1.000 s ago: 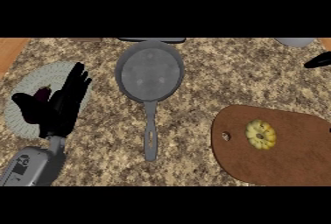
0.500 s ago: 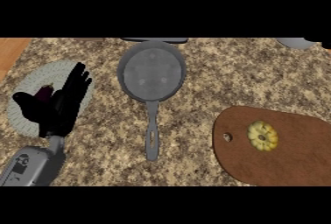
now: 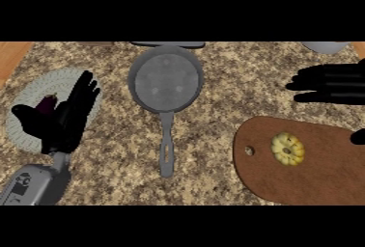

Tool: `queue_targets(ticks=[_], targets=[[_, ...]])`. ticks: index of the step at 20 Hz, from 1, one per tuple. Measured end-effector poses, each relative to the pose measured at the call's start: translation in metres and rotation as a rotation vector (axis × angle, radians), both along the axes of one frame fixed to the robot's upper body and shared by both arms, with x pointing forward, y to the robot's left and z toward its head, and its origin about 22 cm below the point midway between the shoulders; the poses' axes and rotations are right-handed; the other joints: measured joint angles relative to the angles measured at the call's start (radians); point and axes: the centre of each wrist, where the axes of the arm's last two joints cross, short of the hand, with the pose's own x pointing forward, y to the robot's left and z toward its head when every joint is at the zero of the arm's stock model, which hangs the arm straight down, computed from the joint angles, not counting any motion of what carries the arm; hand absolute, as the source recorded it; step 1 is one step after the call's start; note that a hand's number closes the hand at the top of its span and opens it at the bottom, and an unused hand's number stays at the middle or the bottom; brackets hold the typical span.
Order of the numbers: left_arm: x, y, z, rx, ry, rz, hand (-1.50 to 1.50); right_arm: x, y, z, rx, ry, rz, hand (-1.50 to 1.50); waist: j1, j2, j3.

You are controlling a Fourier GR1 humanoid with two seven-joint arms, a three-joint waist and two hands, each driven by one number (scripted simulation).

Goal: Pick the squash from the cutting board and place it in the pan

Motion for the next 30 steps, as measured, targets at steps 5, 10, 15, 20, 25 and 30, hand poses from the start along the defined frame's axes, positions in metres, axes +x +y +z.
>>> queue_targets(ticks=[5,10,15,20,25,30], targets=[[0.001,0.001,-0.002,0.002,0.008,0.016,0.00,0.002,-0.008,-0.016,-0.181,-0.048,0.051,-1.50,-0.013,-0.003,-0.001],[-0.007,0.007,-0.007,0.009,0.012,0.037,0.00,0.007,-0.015,-0.027,-0.280,-0.119,0.117,-1.50,-0.033,-0.011,-0.001],[-0.002,0.013,-0.001,0.010,0.019,0.059,0.00,0.013,-0.023,-0.033,-0.318,-0.198,0.142,-1.50,-0.053,-0.015,-0.001],[-0.008,0.018,-0.005,0.009,0.022,0.068,0.00,0.011,-0.022,-0.039,-0.299,-0.214,0.162,-1.50,-0.063,-0.019,-0.002],[-0.013,0.021,-0.001,0.007,0.025,0.075,0.00,0.003,-0.010,-0.047,-0.301,-0.219,0.194,-1.50,-0.068,-0.021,-0.002],[-0.011,0.020,-0.001,0.002,0.018,0.073,0.00,0.005,0.004,-0.060,-0.329,-0.229,0.189,-1.50,-0.068,-0.021,-0.002]])
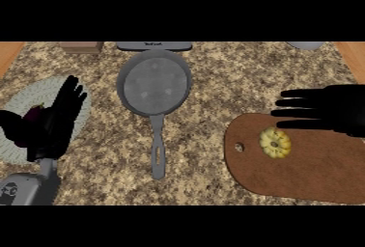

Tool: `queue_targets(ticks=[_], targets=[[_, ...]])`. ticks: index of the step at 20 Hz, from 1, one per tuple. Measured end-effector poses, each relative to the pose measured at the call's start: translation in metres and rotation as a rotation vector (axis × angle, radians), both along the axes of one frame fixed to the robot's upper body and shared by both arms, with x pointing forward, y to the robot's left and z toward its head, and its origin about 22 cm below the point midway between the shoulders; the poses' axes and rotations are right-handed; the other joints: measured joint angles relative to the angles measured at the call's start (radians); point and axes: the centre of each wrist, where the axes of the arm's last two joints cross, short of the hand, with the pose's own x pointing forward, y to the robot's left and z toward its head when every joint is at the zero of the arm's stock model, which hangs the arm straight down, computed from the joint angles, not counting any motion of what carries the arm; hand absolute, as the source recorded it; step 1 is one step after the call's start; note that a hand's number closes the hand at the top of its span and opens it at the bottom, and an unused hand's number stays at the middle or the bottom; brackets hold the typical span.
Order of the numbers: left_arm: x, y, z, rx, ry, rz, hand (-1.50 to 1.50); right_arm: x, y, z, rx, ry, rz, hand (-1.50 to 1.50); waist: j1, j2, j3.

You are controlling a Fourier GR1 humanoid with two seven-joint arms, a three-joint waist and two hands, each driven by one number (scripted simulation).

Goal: Pick the squash from the cutting board and place it in the pan

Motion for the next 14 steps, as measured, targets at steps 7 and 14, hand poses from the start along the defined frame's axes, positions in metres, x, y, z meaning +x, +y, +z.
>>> queue_targets(ticks=[7,14], targets=[[-0.003,0.006,0.003,0.002,0.006,-0.002,0.00,0.003,0.012,-0.014,0.000,0.000,-0.020,-1.50,0.001,0.000,0.000],[0.000,0.002,0.004,0.000,0.007,-0.002,0.00,0.019,0.027,-0.043,-0.046,0.014,-0.031,-1.50,0.004,0.002,0.000]])
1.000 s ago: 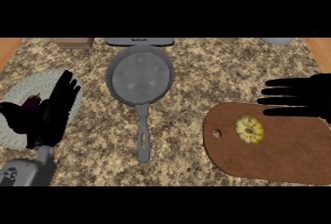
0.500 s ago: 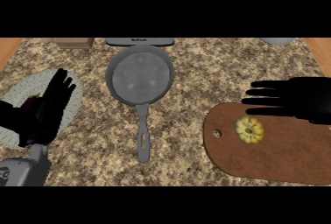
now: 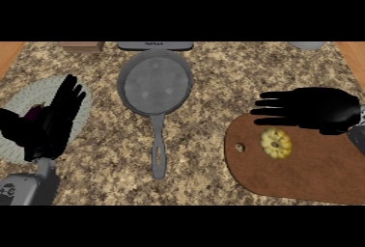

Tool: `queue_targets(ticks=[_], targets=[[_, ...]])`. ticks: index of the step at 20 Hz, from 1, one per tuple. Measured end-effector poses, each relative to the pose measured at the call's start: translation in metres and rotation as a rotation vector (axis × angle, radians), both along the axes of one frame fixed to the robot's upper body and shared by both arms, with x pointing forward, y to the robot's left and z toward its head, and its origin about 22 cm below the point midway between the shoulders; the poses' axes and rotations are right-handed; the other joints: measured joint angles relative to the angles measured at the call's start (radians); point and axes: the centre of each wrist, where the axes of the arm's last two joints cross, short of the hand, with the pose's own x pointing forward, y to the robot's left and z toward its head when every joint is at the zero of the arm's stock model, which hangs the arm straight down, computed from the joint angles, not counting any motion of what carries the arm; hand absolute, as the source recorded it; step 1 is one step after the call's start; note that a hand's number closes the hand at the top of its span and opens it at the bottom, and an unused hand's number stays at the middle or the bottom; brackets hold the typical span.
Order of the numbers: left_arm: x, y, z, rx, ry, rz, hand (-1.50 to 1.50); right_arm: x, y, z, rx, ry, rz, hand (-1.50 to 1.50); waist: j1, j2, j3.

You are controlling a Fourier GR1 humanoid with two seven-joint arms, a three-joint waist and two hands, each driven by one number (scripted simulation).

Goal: Pick the squash from the cutting board and place it in the pan

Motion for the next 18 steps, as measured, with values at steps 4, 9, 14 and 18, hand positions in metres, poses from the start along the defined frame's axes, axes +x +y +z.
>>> queue_targets(ticks=[4,9,14,18], targets=[[0.001,-0.001,-0.002,0.001,-0.001,0.003,0.00,0.002,0.005,-0.012,-0.001,0.010,0.001,-1.50,-0.003,0.000,0.000],[0.002,0.000,-0.005,0.001,0.002,0.007,0.00,0.001,0.007,-0.031,0.014,0.042,-0.002,-1.50,-0.005,-0.001,0.000],[-0.003,0.002,-0.005,0.004,0.000,0.001,0.00,-0.001,0.013,-0.047,-0.010,0.063,0.003,1.50,-0.005,-0.001,0.000],[-0.002,0.003,-0.003,0.004,-0.005,-0.001,0.00,0.001,0.018,-0.059,-0.004,0.078,0.042,1.50,-0.002,-0.001,0.000]])
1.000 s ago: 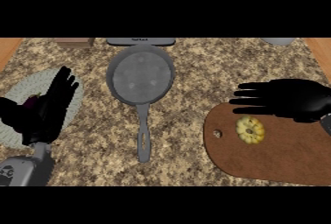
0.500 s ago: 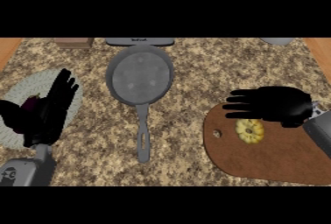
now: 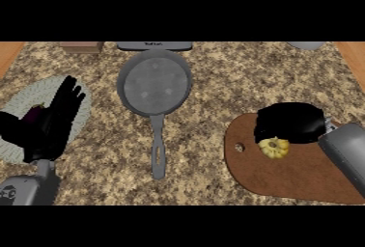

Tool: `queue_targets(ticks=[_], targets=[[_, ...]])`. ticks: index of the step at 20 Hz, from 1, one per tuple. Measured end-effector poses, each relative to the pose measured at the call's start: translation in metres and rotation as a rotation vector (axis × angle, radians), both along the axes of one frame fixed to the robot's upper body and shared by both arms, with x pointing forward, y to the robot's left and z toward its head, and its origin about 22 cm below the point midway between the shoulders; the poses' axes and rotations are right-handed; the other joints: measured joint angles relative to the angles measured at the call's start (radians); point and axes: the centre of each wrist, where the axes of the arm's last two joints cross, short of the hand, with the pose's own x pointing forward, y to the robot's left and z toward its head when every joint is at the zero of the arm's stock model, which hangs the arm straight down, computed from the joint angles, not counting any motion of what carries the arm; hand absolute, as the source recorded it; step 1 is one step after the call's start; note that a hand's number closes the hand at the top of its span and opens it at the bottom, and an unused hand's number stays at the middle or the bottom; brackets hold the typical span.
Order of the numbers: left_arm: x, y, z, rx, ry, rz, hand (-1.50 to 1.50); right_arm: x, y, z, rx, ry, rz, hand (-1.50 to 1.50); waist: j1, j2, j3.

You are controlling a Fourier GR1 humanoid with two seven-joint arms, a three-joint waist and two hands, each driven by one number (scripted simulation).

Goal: Pick the squash from the cutting board and place it in the pan

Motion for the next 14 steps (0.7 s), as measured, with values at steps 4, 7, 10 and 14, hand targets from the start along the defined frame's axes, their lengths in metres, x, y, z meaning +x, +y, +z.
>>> queue_targets(ticks=[4,7,10,14], targets=[[0.001,0.000,0.001,0.004,0.004,0.000,0.00,0.004,0.009,-0.005,0.025,-0.002,0.028,1.50,0.000,-0.003,-0.002],[0.001,0.003,0.001,0.002,0.002,0.003,0.00,0.002,0.008,-0.010,0.051,0.002,0.034,1.50,0.000,-0.005,-0.004],[0.002,0.002,0.001,-0.002,0.007,0.005,0.00,0.005,0.009,-0.009,0.072,0.008,0.028,1.50,-0.001,-0.004,-0.003],[0.001,0.002,0.000,0.000,0.009,0.003,0.00,0.006,0.052,-0.019,0.109,0.049,-0.118,1.50,-0.001,-0.008,-0.007]])
